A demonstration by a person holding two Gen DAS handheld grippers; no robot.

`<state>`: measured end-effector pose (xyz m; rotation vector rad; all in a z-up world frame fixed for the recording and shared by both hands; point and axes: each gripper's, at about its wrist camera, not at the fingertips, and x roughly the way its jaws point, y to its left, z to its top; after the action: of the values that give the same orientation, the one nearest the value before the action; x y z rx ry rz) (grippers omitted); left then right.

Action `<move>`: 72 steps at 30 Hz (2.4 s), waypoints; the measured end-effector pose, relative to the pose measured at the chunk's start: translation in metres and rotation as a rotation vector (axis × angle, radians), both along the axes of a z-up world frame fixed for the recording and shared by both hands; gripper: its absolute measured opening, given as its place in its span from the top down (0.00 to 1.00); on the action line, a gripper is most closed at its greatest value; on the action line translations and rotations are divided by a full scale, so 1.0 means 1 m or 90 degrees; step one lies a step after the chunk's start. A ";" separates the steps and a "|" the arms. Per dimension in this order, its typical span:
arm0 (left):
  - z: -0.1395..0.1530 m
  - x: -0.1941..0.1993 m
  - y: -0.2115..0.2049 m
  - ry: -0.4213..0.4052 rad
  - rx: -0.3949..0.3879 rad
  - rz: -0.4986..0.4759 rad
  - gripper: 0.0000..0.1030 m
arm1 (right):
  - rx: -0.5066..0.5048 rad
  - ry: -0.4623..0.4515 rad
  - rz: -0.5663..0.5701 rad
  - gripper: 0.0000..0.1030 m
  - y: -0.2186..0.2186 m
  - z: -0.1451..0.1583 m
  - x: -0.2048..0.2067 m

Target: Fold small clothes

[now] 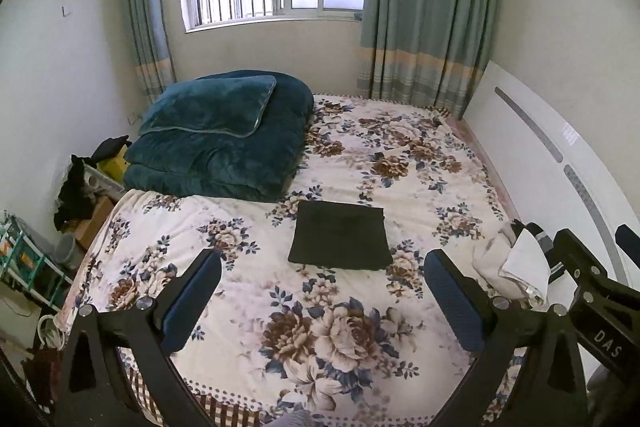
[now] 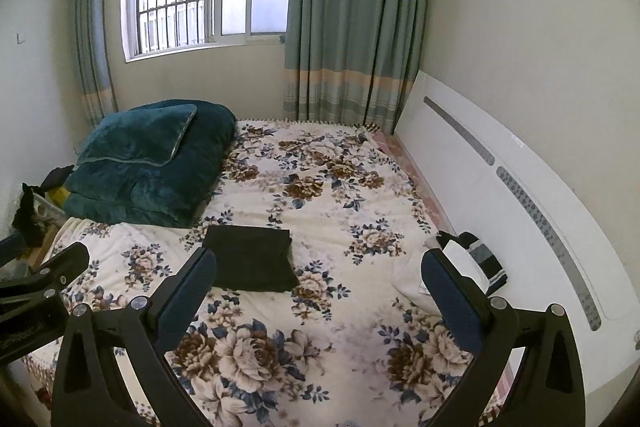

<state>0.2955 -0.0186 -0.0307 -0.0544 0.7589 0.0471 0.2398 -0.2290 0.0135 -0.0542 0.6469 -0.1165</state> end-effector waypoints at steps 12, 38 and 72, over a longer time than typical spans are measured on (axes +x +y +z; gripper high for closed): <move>0.013 -0.020 0.000 -0.023 0.004 0.015 0.00 | 0.008 -0.018 0.020 0.00 -0.006 0.015 -0.015; 0.023 -0.035 -0.004 -0.030 0.003 0.034 0.00 | 0.014 -0.024 0.043 0.00 -0.007 0.021 -0.019; 0.033 -0.054 -0.006 -0.046 0.006 0.058 0.00 | 0.015 -0.027 0.049 0.00 0.003 0.020 -0.025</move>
<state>0.2417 -0.0249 0.0021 -0.0809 0.6829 0.1354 0.2145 -0.2258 0.0338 -0.0543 0.6037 -0.0356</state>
